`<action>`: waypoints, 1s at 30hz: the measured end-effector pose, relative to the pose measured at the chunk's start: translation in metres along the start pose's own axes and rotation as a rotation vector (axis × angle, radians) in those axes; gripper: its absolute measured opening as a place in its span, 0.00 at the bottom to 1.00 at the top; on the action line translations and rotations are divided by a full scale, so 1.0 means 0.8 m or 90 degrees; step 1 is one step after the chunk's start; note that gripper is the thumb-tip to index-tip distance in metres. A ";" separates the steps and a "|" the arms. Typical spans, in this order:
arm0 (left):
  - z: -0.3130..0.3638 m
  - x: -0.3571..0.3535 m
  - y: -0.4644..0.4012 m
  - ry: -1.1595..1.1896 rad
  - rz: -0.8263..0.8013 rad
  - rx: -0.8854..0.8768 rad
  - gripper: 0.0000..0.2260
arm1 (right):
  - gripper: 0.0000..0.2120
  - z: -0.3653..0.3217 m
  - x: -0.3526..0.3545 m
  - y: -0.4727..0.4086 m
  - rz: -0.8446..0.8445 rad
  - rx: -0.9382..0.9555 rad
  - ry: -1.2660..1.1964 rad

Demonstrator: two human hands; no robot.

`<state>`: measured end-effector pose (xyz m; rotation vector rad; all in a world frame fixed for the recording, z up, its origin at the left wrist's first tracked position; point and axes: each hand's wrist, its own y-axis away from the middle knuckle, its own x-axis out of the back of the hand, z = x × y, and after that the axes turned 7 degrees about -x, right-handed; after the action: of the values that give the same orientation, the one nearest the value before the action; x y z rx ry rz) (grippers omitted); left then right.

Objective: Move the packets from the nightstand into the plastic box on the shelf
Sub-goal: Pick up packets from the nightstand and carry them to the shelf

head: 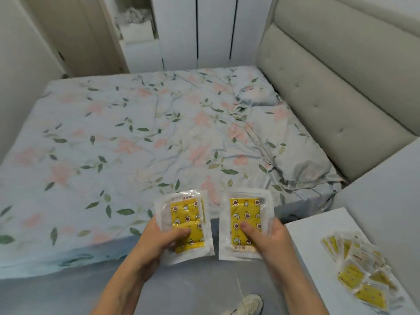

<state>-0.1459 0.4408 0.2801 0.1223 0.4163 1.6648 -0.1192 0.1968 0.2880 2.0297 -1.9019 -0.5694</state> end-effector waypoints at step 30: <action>0.097 0.557 0.188 0.189 0.688 -0.118 0.23 | 0.21 -0.025 -0.735 -0.061 -0.574 -0.024 0.258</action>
<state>-0.3260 0.8789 0.3313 -0.0608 0.4425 2.7986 -0.0926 0.7854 0.3300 2.6560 -0.6876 -0.3203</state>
